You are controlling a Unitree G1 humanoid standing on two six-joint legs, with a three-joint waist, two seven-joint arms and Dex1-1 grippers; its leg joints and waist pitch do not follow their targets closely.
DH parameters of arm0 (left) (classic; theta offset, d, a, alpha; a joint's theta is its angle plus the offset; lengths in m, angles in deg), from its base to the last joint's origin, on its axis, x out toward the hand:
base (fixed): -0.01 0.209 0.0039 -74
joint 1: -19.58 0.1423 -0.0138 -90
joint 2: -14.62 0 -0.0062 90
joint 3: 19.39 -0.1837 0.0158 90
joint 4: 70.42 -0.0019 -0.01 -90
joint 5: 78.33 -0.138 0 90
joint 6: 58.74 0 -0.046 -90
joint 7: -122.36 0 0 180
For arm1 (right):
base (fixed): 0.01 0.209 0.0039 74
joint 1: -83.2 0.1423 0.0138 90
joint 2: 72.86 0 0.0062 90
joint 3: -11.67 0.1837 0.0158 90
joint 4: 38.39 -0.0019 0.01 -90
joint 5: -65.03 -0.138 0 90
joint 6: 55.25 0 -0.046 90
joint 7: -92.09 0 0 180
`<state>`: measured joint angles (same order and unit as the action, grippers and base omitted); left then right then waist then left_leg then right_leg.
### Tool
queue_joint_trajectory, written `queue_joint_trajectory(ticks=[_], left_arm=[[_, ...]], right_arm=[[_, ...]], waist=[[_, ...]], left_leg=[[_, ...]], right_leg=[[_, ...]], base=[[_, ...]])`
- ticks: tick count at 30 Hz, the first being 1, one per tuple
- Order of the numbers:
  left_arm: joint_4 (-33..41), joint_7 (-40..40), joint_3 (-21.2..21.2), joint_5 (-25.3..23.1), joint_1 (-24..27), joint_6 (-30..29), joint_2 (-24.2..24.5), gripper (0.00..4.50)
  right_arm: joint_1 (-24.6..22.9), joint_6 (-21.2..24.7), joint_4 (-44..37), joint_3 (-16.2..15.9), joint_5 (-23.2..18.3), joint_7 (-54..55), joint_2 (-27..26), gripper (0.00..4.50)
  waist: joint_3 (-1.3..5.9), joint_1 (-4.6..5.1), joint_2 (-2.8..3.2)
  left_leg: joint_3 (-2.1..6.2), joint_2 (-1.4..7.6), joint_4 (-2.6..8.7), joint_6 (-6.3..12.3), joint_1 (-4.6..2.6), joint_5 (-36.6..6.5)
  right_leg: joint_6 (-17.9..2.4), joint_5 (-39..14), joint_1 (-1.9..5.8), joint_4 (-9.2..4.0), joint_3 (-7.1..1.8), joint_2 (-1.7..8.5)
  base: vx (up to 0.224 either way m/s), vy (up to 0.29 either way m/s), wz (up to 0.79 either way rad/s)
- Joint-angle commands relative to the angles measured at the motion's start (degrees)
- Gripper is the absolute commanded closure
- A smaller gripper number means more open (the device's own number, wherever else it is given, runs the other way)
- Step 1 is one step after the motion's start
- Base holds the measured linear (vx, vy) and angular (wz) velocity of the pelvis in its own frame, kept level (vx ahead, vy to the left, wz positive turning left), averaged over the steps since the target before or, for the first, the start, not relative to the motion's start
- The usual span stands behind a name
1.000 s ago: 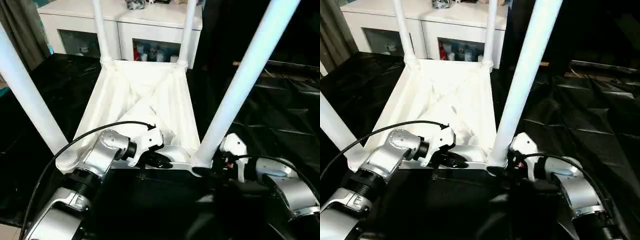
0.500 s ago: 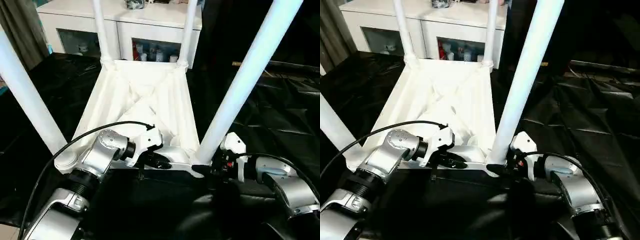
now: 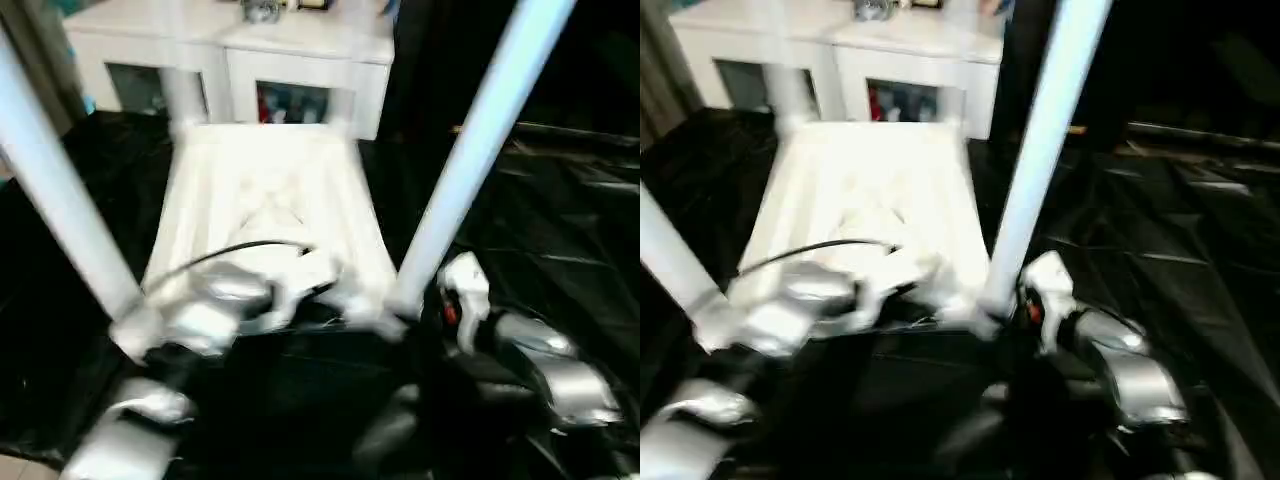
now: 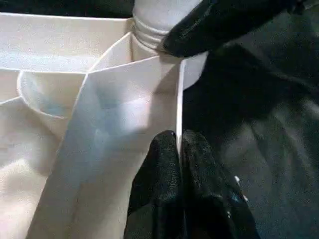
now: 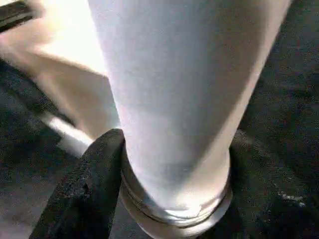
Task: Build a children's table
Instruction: Rotate leg to tighten
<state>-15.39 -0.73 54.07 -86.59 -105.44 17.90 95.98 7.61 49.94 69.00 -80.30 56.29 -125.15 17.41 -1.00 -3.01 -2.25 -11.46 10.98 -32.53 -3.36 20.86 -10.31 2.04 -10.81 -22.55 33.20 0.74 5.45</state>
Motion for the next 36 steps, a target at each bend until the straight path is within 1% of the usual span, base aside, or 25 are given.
queue_joint_trajectory(ticks=[1,2,3,4,5,6,7,8,9,10,11,12,16,17,18,20,23,24,26,28,31,32,33,34,36], left_arm=[[-3.23,-5.4,-0.31,2.37,0.25,-0.4,-5.96,4.5],[-4.83,-8.68,-0.02,1.84,-1.0,-0.79,-7.76,4.5],[-4.83,-8.68,-0.02,1.84,-1.0,-0.79,-7.76,4.5],[-5.96,-10.85,-0.56,1.01,-2.14,-0.84,-9.36,4.5],[-6.29,-11.11,-0.84,0.55,-2.47,-0.76,-9.77,4.5],[-6.43,-10.76,-1.22,0.12,-2.6,-0.45,-9.86,4.5],[-6.39,-10.35,-1.38,-0.07,-2.54,-0.14,-9.79,4.5],[-6.17,-9.58,-1.42,0.03,-2.27,-0.06,-9.63,4.5],[-5.84,-9.0,-1.48,0.13,-2.01,-0.28,-9.37,4.5],[-5.67,-8.6,-1.53,0.17,-1.83,-0.4,-9.14,4.5],[-5.82,-8.56,-1.44,0.15,-1.77,-0.23,-8.96,4.5],[-5.99,-8.58,-1.35,0.13,-1.77,-0.08,-8.86,4.5],[-4.64,-3.7,-1.1,1.74,-1.0,0.96,-6.24,4.5],[-4.15,-1.47,-0.97,2.35,-0.67,2.54,-5.03,4.5],[-3.84,0.16,-0.95,2.7,-0.4,3.5,-4.13,4.5],[-3.14,2.82,-1.05,3.17,0.15,3.83,-2.51,4.5],[-1.36,7.84,-1.06,4.27,1.28,3.82,0.58,4.5],[-0.14,10.62,-0.99,5.16,1.97,3.9,2.08,4.5],[1.44,13.89,-0.77,6.33,2.78,3.87,3.73,4.5],[2.59,16.05,-0.56,7.28,3.31,3.4,4.92,4.5],[3.51,17.37,-0.4,7.85,3.92,3.14,6.24,4.5],[3.98,17.83,-0.22,8.14,4.3,2.68,6.86,4.5],[4.08,17.76,-0.12,8.21,4.48,2.68,7.02,4.5],[4.08,17.65,-0.1,8.21,4.57,2.69,7.03,4.5],[4.42,17.74,-0.06,8.12,4.92,2.68,7.05,4.5]], right_arm=[[-0.04,2.59,2.19,-3.45,1.52,3.69,-3.42,1.78],[0.37,3.56,2.36,-3.27,1.9,6.9,-5.74,1.78],[0.37,3.56,2.36,-3.27,1.9,6.9,-5.74,1.78],[0.92,4.37,2.3,-3.87,2.68,9.63,-8.17,1.78],[1.15,4.55,2.19,-4.23,3.19,10.52,-9.02,1.78],[1.3,4.47,2.04,-4.58,3.38,10.57,-9.55,1.78],[1.37,3.96,1.84,-5.0,3.54,10.04,-9.65,1.78],[1.38,3.22,1.71,-5.2,3.53,9.62,-9.56,1.78],[1.34,3.05,1.59,-4.57,2.7,9.35,-9.65,1.43],[1.3,3.1,1.39,-3.9,1.82,9.09,-9.79,1.22],[1.24,3.38,1.03,-3.4,1.08,8.7,-9.9,1.08],[1.22,3.59,0.79,-3.12,0.65,8.49,-9.98,1.08],[1.06,3.81,-1.29,-3.1,-0.55,2.74,-5.9,0.63],[1.19,2.68,-1.45,-3.82,0.13,-0.08,-3.71,0.63],[1.21,1.9,-1.57,-4.46,0.57,-2.33,-2.13,0.63],[1.11,1.15,-2.03,-5.3,0.69,-6.06,0.45,0.63],[0.54,0.59,-3.42,-5.99,-0.7,-13.14,4.68,0.63],[0.06,0.38,-4.34,-6.29,-1.31,-16.4,6.78,0.63],[-0.44,0.31,-5.27,-6.53,-1.73,-19.31,8.74,0.63],[-0.72,0.5,-5.71,-6.57,-2.02,-21.39,10.07,0.63],[-0.93,0.71,-5.87,-6.65,-2.43,-23.36,11.28,0.63],[-0.89,0.58,-5.55,-6.7,-2.52,-23.94,11.63,0.63],[-0.7,0.44,-5.06,-6.61,-2.52,-23.78,11.48,0.63],[-0.44,0.36,-4.58,-6.47,-2.51,-23.36,11.11,0.63],[-0.04,0.57,-4.06,-6.59,-2.76,-23.12,10.54,0.63]], waist=[[1.58,-0.1,-1.2],[1.56,-0.04,-0.85],[1.55,0.01,-0.92],[1.57,-0.12,-0.75],[1.56,-0.04,-0.56],[1.57,0.01,-0.68],[1.65,-0.01,-0.5],[1.66,-0.02,-0.58],[1.7,-0.03,-0.49],[1.7,-0.03,-0.52],[1.68,-0.03,-0.48],[1.7,-0.02,-0.47],[1.78,-0.16,-0.53],[1.84,-0.24,-0.48],[1.94,-0.27,-0.56],[2.0,-0.38,-0.65],[2.05,-0.89,-0.63],[2.06,-0.94,-0.75],[2.02,-1.02,-0.72],[2.07,-1.01,-0.53],[2.08,-0.86,-0.53],[1.99,-0.85,-0.57],[2.01,-0.78,-0.78],[1.95,-0.8,-0.66],[2.0,-0.79,-0.78]], left_leg=[[0.91,1.81,4.01,0.79,-0.92,-18.82],[1.17,1.69,4.19,0.26,-0.75,-19.86],[1.18,1.69,4.23,0.05,-0.76,-20.03],[1.29,1.66,4.28,-0.01,-0.76,-20.24],[1.29,1.61,4.31,-0.05,-0.77,-20.69],[1.31,1.59,4.34,-0.01,-0.75,-20.77],[1.44,1.63,4.43,-0.02,-0.64,-20.83],[1.39,1.68,4.4,0.18,-0.64,-21.02],[1.38,1.66,4.4,0.24,-0.62,-20.93],[1.38,1.68,4.44,0.45,-0.5,-20.63],[1.34,1.68,4.46,0.62,-0.48,-20.7],[1.36,1.7,4.48,0.63,-0.46,-20.83],[1.37,1.79,4.49,1.05,-0.38,-20.43],[1.33,1.82,4.43,1.33,-0.24,-19.67],[1.27,1.78,4.36,1.78,0.02,-18.18],[1.04,1.84,4.12,2.64,0.0,-16.78],[0.84,1.91,3.89,3.86,-0.04,-14.84],[0.81,1.95,3.87,4.01,-0.07,-14.29],[0.8,2.06,3.89,4.69,0.05,-13.15],[0.81,2.17,3.88,4.82,-0.05,-12.42],[0.8,2.25,3.85,4.86,-0.12,-12.7],[0.73,2.21,3.86,4.8,-0.16,-13.15],[0.67,2.22,3.83,4.8,-0.17,-13.42],[0.69,2.22,3.88,4.56,-0.19,-13.75],[0.72,2.18,3.88,4.1,-0.19,-13.74]], right_leg=[[-9.0,-22.93,0.72,-4.8,-0.83,2.07],[-7.9,-25.9,0.86,-5.07,-0.77,2.19],[-7.53,-26.26,0.75,-5.17,-0.76,2.13],[-6.99,-26.5,0.78,-5.25,-0.74,2.14],[-6.64,-26.68,0.6,-5.39,-0.79,2.09],[-6.45,-26.8,0.63,-5.5,-0.76,2.09],[-6.28,-26.51,0.77,-5.39,-0.73,2.13],[-6.28,-25.83,0.7,-5.41,-0.75,2.09],[-6.4,-25.36,0.73,-5.35,-0.77,2.08],[-6.63,-24.5,0.81,-5.27,-0.77,2.07],[-6.83,-24.05,0.79,-5.28,-0.78,2.05],[-6.93,-24.02,0.8,-5.25,-0.75,2.05],[-7.2,-22.92,1.03,-5.13,-0.78,2.11],[-7.63,-21.26,1.09,-4.97,-0.81,2.12],[-7.97,-19.26,1.35,-4.71,-0.79,2.09],[-8.82,-16.63,1.39,-4.5,-0.84,2.06],[-9.95,-14.99,1.54,-4.22,-0.9,2.21],[-10.2,-14.39,1.61,-4.14,-0.88,2.19],[-10.88,-13.1,1.62,-3.88,-0.83,2.15],[-11.66,-11.47,1.57,-3.63,-0.8,2.09],[-12.84,-10.08,1.56,-3.35,-0.73,2.0],[-12.91,-10.53,1.51,-3.43,-0.75,2.0],[-12.89,-10.94,1.49,-3.46,-0.78,2.04],[-12.73,-11.94,1.45,-3.56,-0.84,2.13],[-12.38,-12.94,1.47,-3.56,-0.86,2.2]], base=[[0.0,0.0,0.0],[0.0,0.0,0.0],[0.0,0.0,0.0],[0.0,0.0,0.0],[0.0,0.0,0.0],[0.0,0.0,0.0],[0.0,0.0,0.0],[0.0,0.0,0.0],[0.0,0.0,0.0],[0.0,0.0,0.0],[0.0,0.0,0.0],[0.0,0.0,0.0],[0.0,0.0,0.0],[0.0,0.0,0.0],[0.0,0.0,0.0],[0.0,0.0,0.0],[0.0,0.0,0.0],[0.0,0.0,0.0],[0.0,0.0,0.0],[0.0,0.0,0.0],[0.0,0.0,0.0],[0.0,0.0,0.0],[0.0,0.0,0.0],[0.0,0.0,0.0],[0.0,0.0,0.0]])
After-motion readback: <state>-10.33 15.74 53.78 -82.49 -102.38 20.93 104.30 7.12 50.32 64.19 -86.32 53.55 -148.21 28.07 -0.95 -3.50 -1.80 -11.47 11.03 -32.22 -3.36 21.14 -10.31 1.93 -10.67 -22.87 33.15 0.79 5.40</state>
